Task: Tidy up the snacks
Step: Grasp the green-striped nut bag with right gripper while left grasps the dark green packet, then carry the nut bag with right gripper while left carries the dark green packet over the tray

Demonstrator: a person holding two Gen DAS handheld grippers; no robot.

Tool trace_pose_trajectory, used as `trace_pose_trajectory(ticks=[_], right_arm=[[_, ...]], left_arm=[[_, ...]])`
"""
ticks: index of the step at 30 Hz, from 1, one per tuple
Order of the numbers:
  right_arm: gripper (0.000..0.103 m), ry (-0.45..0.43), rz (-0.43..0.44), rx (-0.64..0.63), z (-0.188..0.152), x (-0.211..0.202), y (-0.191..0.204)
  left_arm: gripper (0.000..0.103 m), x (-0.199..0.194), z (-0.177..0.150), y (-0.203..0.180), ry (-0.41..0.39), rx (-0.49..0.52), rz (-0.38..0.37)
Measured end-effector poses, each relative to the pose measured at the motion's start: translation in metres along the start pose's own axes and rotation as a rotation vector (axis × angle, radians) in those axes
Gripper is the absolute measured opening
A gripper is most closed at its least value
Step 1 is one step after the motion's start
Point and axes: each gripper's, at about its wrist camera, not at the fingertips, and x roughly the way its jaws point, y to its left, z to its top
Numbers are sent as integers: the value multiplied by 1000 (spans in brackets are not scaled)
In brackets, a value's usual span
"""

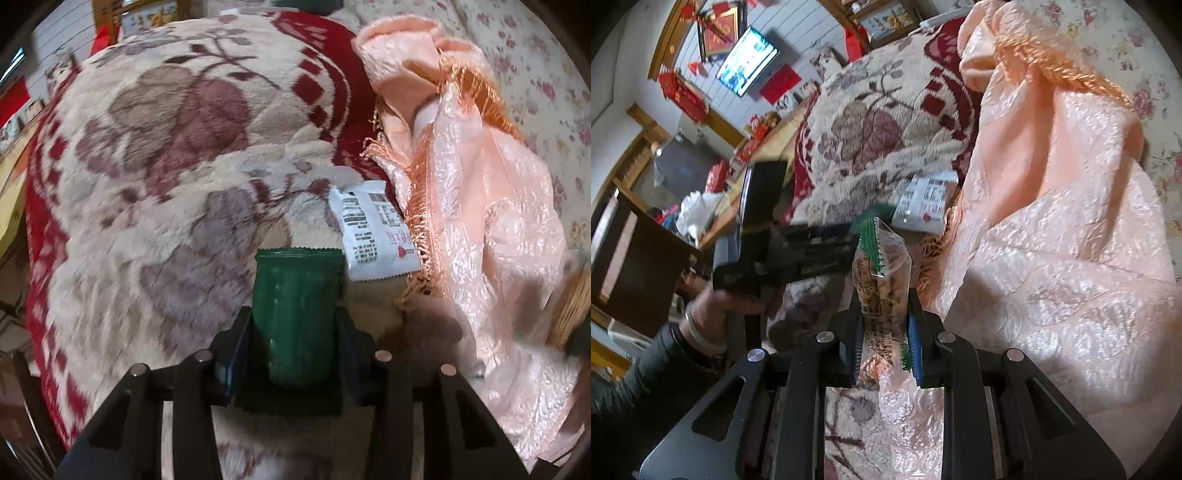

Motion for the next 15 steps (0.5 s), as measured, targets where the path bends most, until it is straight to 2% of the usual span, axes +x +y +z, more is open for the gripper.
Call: trace_pose_trajectory(ticks=[5, 7, 15], right_arm=[[19, -76, 65, -24, 4, -20, 8], [19, -66, 82, -31, 2, -19, 13], [19, -4, 138, -90, -20, -5, 51]], left_arm=[[46, -34, -26, 12, -31, -57, 34], [46, -48, -37, 19, -43, -102, 38], [46, -113, -106, 42, -92, -277, 142]])
